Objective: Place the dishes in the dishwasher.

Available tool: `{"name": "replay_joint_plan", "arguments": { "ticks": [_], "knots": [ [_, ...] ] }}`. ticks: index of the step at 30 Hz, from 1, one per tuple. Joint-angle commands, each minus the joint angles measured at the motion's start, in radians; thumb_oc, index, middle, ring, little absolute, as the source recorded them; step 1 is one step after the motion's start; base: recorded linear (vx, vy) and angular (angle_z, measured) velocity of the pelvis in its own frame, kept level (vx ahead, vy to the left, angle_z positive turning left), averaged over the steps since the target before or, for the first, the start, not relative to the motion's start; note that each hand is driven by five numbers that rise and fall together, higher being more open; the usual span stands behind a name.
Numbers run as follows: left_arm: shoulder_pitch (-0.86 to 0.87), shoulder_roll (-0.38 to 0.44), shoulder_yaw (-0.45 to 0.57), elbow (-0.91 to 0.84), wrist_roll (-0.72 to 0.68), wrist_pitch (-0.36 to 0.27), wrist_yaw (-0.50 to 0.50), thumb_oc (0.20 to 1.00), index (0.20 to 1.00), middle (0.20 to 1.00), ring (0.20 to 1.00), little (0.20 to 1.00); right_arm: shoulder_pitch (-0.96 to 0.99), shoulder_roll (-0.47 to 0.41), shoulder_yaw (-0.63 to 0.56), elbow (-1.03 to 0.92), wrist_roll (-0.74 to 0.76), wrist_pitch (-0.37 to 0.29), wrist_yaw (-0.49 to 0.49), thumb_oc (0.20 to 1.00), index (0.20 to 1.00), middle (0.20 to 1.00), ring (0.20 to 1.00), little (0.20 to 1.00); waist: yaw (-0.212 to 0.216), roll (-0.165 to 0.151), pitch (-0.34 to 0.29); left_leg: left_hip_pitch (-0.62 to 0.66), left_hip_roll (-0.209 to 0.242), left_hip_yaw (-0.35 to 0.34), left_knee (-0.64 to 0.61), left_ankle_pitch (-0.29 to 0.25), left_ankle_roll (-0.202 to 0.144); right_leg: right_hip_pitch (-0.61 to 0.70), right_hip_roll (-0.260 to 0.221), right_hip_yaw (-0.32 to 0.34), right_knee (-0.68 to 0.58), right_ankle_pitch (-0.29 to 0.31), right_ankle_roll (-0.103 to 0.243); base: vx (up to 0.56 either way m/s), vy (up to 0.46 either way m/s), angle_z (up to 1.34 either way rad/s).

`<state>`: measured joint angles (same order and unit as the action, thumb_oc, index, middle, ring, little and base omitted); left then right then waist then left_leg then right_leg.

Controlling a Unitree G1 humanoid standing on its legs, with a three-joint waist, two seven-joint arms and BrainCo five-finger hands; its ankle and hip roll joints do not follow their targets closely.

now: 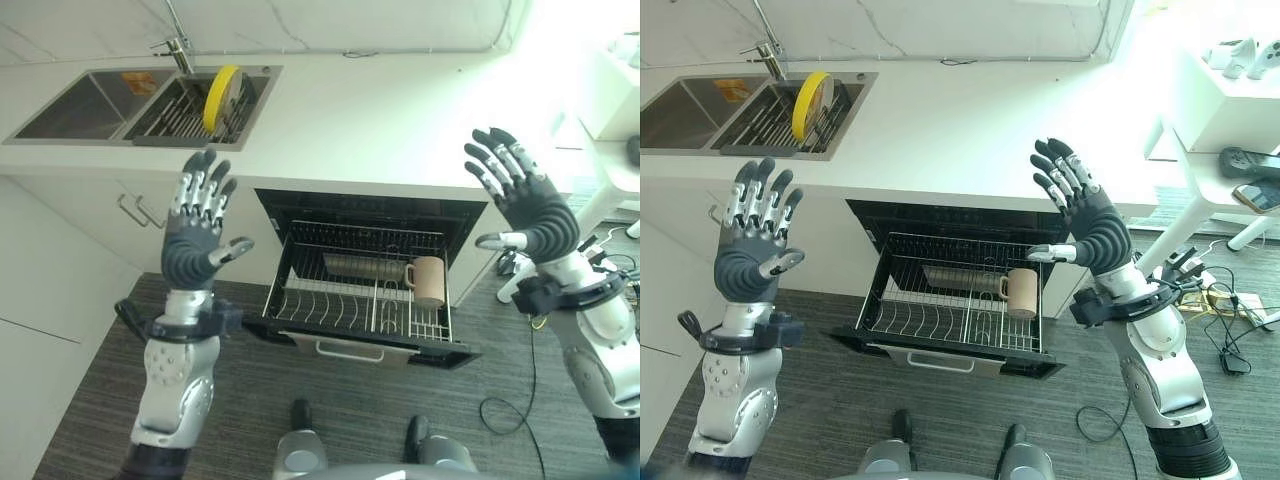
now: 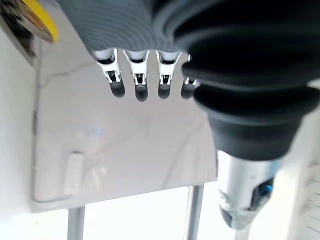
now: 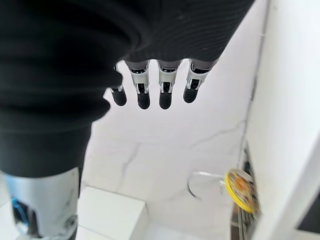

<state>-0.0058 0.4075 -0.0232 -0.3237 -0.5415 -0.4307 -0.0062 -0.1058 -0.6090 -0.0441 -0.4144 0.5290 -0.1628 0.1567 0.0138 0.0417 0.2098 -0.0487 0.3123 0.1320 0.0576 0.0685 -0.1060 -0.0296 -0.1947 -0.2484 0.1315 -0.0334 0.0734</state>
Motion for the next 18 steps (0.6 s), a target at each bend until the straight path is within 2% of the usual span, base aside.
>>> {"name": "replay_joint_plan", "arguments": {
  "ticks": [1,2,3,5,6,7,8,9,10,11,13,14,16,17,18],
  "knots": [
    [0.018,0.025,0.03,-0.078,-0.063,-0.025,-0.012,1.0,1.0,1.0,1.0,1.0,-0.097,-0.021,-0.023,-0.069,-0.002,-0.007,-0.014,1.0,1.0,1.0,1.0,1.0,-0.002,-0.014,-0.029,0.088,0.092,-0.032,-0.138,0.171,-0.089,0.105,0.02,0.021,-0.112,-0.014,-0.012,-0.06,0.609,-0.24],
    [0.013,0.02,0.031,-0.074,-0.063,-0.032,-0.016,1.0,1.0,1.0,1.0,1.0,-0.116,-0.031,-0.025,-0.066,-0.005,0.0,-0.016,1.0,1.0,1.0,1.0,1.0,-0.003,-0.014,-0.023,0.095,0.089,-0.042,-0.129,0.149,-0.091,0.093,-0.006,0.037,-0.099,-0.01,0.006,-0.17,0.831,-0.48],
    [0.004,0.023,0.036,-0.076,-0.065,-0.041,-0.018,1.0,1.0,1.0,1.0,1.0,-0.146,-0.049,-0.027,-0.07,-0.003,0.008,-0.029,1.0,1.0,1.0,1.0,1.0,-0.009,-0.017,-0.009,0.09,0.074,-0.05,-0.083,0.084,-0.095,0.066,-0.045,0.071,-0.077,0.004,0.039,-0.22,0.818,-0.56],
    [-0.022,0.037,0.043,-0.066,-0.077,-0.051,-0.039,1.0,1.0,1.0,1.0,1.0,-0.154,-0.053,-0.037,-0.064,-0.018,-0.018,-0.045,1.0,1.0,1.0,1.0,1.0,-0.034,-0.031,0.012,0.071,0.058,0.005,0.012,0.002,-0.097,0.032,-0.105,0.108,-0.052,0.04,0.093,-0.25,0.744,-0.52],
    [-0.053,0.059,0.042,-0.052,-0.098,-0.045,-0.069,1.0,1.0,1.0,1.0,1.0,-0.133,-0.046,-0.056,-0.054,-0.03,-0.054,-0.06,1.0,1.0,1.0,1.0,1.0,-0.048,-0.044,0.025,0.045,0.044,0.032,0.082,-0.044,-0.087,0.025,-0.146,0.134,-0.051,0.07,0.125,-0.22,0.69,-0.24],
    [-0.093,0.092,0.031,-0.036,-0.112,-0.03,-0.091,1.0,1.0,1.0,1.0,1.0,-0.072,-0.022,-0.089,-0.06,-0.035,-0.098,-0.069,1.0,1.0,1.0,1.0,1.0,-0.052,-0.067,0.04,0.009,-0.01,0.016,0.151,-0.098,-0.07,0.032,-0.205,0.142,-0.079,0.166,0.15,-0.25,0.694,0.1],
    [-0.157,0.134,0.012,-0.03,-0.125,0.014,-0.125,1.0,1.0,1.0,1.0,1.0,-0.016,0.002,-0.129,-0.082,-0.02,-0.139,-0.111,1.0,1.0,1.0,1.0,1.0,-0.052,-0.102,0.051,-0.018,-0.044,0.025,0.185,-0.13,-0.049,0.038,-0.271,0.103,-0.181,0.315,0.173,-0.24,0.525,0.21],
    [-0.161,0.139,0.009,-0.039,-0.114,0.021,-0.138,1.0,1.0,1.0,1.0,1.0,-0.012,0.023,-0.135,-0.087,-0.001,-0.146,-0.11,1.0,1.0,1.0,1.0,1.0,-0.04,-0.113,0.058,-0.005,-0.056,0.047,0.181,-0.149,-0.034,0.03,-0.293,0.032,-0.198,0.375,0.177,-0.24,0.468,0.54],
    [-0.148,0.133,0.014,-0.046,-0.103,0.02,-0.146,1.0,1.0,1.0,1.0,1.0,-0.017,0.038,-0.128,-0.08,0.002,-0.153,-0.1,1.0,1.0,1.0,1.0,1.0,-0.03,-0.115,0.065,0.014,-0.064,0.062,0.168,-0.162,-0.021,0.016,-0.29,-0.007,-0.173,0.386,0.178,-0.23,0.606,0.3],
    [-0.109,0.133,0.036,-0.064,-0.111,0.025,-0.156,1.0,1.0,1.0,1.0,1.0,-0.025,0.046,-0.103,-0.064,-0.007,-0.16,-0.107,1.0,1.0,1.0,1.0,1.0,-0.021,-0.109,0.059,0.059,-0.103,0.08,0.102,-0.153,0.019,0.001,-0.229,-0.007,-0.109,0.306,0.15,-0.18,0.614,-0.22],
    [-0.104,0.132,0.033,-0.062,-0.123,0.04,-0.166,1.0,1.0,1.0,1.0,1.0,-0.019,0.053,-0.079,-0.064,-0.027,-0.158,-0.13,1.0,1.0,1.0,1.0,1.0,-0.029,-0.099,0.034,0.093,-0.159,0.068,0.006,-0.129,0.057,-0.004,-0.093,0.027,-0.054,0.175,0.106,-0.1,0.577,-1.0],
    [-0.103,0.117,0.021,-0.058,-0.102,0.034,-0.166,1.0,1.0,1.0,1.0,1.0,-0.001,0.064,-0.081,-0.078,-0.033,-0.157,-0.12,1.0,1.0,1.0,1.0,1.0,-0.039,-0.097,0.018,0.121,-0.197,0.073,-0.055,-0.116,0.08,0.002,-0.018,0.018,-0.018,0.129,0.088,-0.05,0.437,-0.51],
    [-0.108,0.102,0.009,-0.064,-0.081,0.036,-0.152,1.0,1.0,1.0,1.0,1.0,0.014,0.071,-0.084,-0.093,-0.037,-0.149,-0.113,1.0,1.0,1.0,1.0,1.0,-0.047,-0.093,0.007,0.151,-0.226,0.077,-0.114,-0.098,0.101,0.008,0.048,0.017,0.017,0.092,0.071,-0.04,0.296,-0.16],
    [-0.118,0.091,-0.002,-0.064,-0.074,0.041,-0.142,1.0,1.0,1.0,1.0,1.0,0.034,0.068,-0.093,-0.097,-0.035,-0.145,-0.106,1.0,1.0,1.0,1.0,1.0,-0.063,-0.088,-0.005,0.167,-0.256,0.067,-0.14,-0.103,0.118,0.015,0.109,0.046,0.041,0.057,0.049,-0.03,0.188,-0.3],
    [-0.125,0.087,-0.009,-0.063,-0.071,0.046,-0.138,1.0,1.0,1.0,1.0,1.0,0.041,0.067,-0.099,-0.096,-0.034,-0.145,-0.105,1.0,1.0,1.0,1.0,1.0,-0.069,-0.087,-0.015,0.162,-0.267,0.058,-0.145,-0.098,0.123,0.019,0.132,0.063,0.035,0.05,0.034,-0.02,0.132,-0.19]
  ]
}}
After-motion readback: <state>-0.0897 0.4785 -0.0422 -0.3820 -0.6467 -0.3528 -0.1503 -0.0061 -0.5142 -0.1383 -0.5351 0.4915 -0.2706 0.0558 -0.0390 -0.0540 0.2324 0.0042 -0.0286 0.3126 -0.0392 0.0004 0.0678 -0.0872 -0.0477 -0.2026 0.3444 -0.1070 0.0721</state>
